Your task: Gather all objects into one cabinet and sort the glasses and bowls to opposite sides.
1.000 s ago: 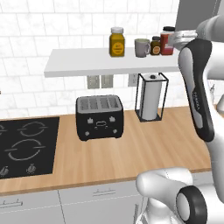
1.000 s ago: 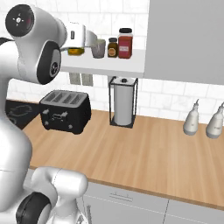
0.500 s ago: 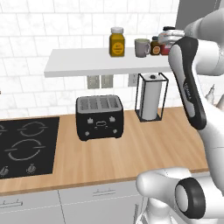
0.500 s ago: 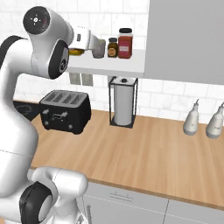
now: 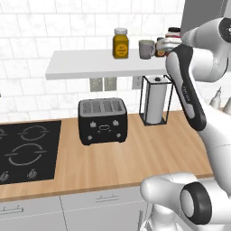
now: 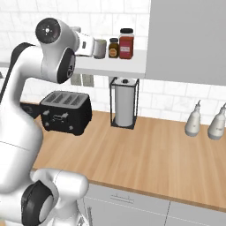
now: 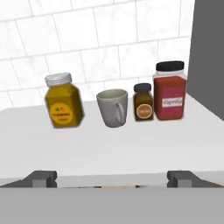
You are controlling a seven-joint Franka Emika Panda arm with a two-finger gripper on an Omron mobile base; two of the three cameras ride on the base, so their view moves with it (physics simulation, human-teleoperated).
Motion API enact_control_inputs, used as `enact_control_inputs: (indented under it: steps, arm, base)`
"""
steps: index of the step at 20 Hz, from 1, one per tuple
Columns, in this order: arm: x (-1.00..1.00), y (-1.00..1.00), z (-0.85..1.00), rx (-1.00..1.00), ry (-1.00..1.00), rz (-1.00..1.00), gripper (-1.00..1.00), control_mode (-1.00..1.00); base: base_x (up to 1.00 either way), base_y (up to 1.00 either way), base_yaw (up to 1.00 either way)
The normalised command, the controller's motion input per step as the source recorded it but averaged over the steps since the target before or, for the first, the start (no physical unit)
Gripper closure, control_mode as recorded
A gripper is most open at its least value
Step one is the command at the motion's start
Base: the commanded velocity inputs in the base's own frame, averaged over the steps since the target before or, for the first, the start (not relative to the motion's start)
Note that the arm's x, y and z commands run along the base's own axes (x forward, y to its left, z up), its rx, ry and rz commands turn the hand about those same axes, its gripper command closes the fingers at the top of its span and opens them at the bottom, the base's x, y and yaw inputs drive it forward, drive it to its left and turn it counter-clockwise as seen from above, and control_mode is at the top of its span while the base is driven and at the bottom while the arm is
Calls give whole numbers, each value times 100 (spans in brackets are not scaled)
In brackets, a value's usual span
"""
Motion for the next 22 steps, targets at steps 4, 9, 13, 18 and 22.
enact_control_inputs:
  steps: [4, 9, 13, 18, 22]
  arm:
    - [39, 0, 0, 13, 4, 0, -100, -100]
    - [33, 0, 0, 16, 8, 0, -100, -100]
    - [27, -6, -7, 9, 13, 0, -100, -100]
    - [29, 0, -4, 0, 10, 0, -100, -100]
    - [18, 0, 0, 0, 1, 0, -100, -100]
  base:
    - [0, 0, 0]
    - [0, 0, 0]
    - [0, 0, 0]
    - [0, 0, 0]
    - [0, 0, 0]
